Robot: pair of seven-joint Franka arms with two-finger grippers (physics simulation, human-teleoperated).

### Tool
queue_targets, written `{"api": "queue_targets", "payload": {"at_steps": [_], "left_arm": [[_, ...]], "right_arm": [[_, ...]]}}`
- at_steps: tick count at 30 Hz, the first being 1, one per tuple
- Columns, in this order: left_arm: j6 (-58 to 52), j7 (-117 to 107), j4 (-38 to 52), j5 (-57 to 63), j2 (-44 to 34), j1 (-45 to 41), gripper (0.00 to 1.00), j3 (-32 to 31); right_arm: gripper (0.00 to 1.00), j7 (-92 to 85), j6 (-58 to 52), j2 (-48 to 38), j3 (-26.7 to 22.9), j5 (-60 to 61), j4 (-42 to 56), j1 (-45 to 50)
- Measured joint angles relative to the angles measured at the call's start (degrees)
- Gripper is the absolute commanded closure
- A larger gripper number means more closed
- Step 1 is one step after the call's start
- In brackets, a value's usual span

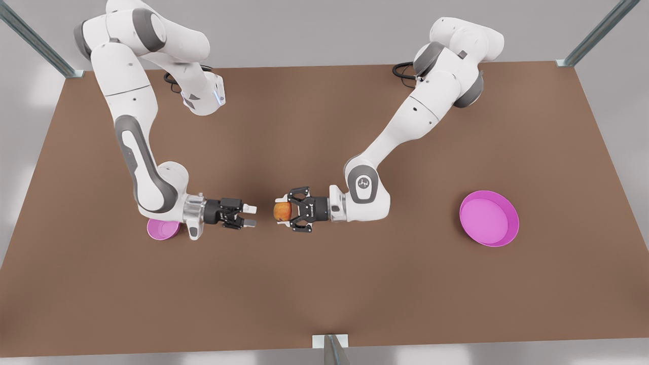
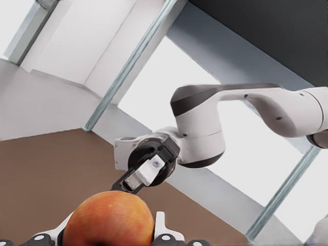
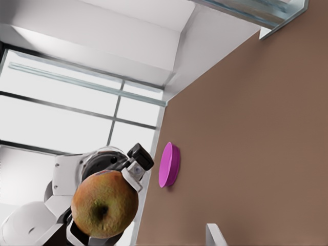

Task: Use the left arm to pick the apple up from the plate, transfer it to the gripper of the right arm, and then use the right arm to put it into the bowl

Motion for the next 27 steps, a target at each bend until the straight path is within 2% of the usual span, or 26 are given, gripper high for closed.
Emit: {"api": "queue_targets", "payload": {"at_steps": [16,27], "left_arm": [[0.1,10.42,0.19,-0.14,0.48,0.0,0.3,-0.2],[0.09,13.8,0.18,-0.16,0.91,-0.04,0.3,-0.15]], "right_arm": [[0.0,-0.42,4.16,0.46,6.98,4.22,-0.15,1.86],[0.0,-0.77,8.59,3.02,7.33,9.73,2.13,2.81]]}}
